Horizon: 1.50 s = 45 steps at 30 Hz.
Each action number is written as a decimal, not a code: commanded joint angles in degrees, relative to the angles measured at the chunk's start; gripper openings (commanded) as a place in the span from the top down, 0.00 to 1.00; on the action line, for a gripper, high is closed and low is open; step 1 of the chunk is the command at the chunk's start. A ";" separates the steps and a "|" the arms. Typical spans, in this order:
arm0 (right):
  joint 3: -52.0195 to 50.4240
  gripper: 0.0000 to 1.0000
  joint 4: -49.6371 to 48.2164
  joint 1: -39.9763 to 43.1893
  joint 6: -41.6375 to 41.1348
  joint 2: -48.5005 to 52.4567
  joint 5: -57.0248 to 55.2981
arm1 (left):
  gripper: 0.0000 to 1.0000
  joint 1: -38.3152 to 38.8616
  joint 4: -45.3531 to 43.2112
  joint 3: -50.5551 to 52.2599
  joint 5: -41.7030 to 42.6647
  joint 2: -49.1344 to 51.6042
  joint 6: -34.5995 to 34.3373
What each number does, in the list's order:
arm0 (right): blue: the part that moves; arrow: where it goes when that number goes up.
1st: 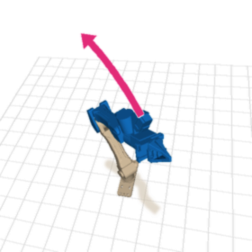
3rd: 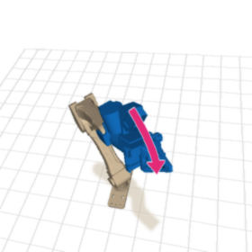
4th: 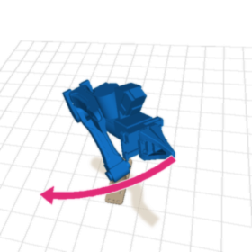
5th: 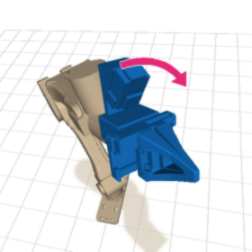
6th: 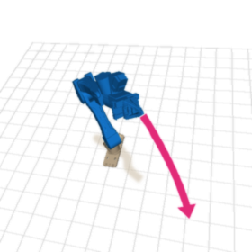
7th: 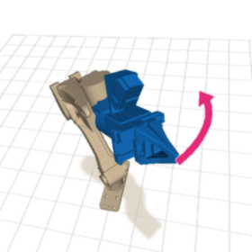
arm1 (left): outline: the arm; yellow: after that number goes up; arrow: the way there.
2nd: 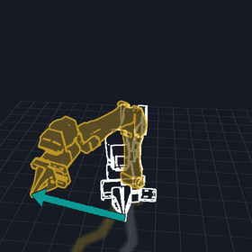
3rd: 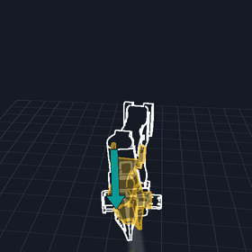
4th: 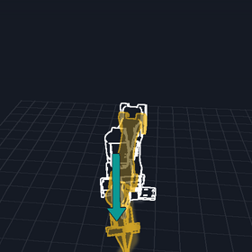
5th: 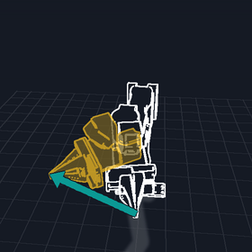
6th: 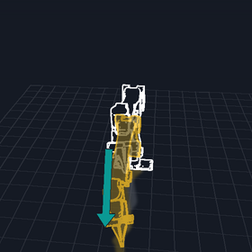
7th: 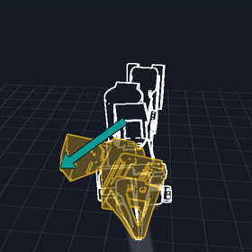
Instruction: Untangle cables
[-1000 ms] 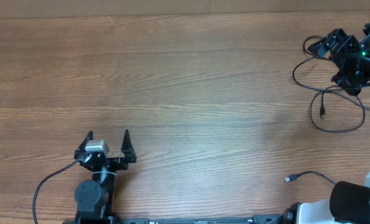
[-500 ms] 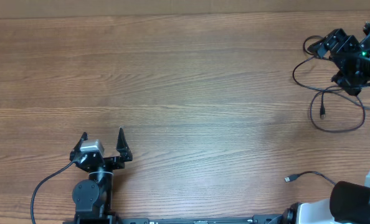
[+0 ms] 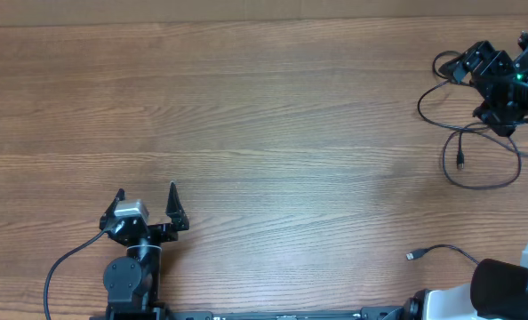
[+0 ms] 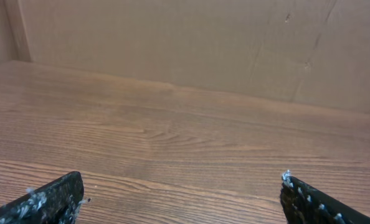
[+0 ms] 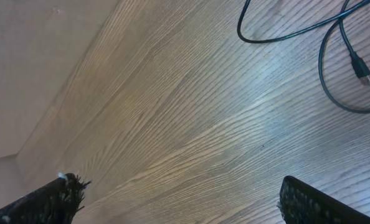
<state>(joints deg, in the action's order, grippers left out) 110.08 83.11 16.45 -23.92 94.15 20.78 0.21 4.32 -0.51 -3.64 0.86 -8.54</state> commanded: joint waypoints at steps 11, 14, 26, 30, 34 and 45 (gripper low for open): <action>0.13 0.00 -3.19 -0.85 0.42 -0.66 -7.58 | 0.00 -0.52 -0.07 0.20 0.48 -0.66 1.29; -2.23 0.00 -7.30 -3.26 0.42 -2.89 -11.04 | 0.00 -0.52 -0.07 0.20 0.48 -0.66 1.29; -46.16 0.00 -51.45 -13.40 -0.04 -26.40 -16.15 | 0.00 -0.52 -0.07 0.20 0.48 -0.66 1.29; -64.35 0.00 -67.41 -13.40 -0.04 -35.23 -15.30 | 0.00 -0.52 -0.07 0.20 0.48 -0.66 1.29; -80.59 0.00 -82.09 -13.40 -0.04 -44.89 -15.30 | 0.00 -0.52 -0.07 0.20 0.48 -0.63 1.29; -106.60 0.00 -104.65 -13.38 -0.02 -66.07 -15.37 | 0.00 -0.52 -0.07 0.20 0.48 -0.61 1.29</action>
<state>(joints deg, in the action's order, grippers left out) 6.00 -21.08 3.33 -23.99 30.87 5.56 0.21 4.32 -0.51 -3.62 0.75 -8.36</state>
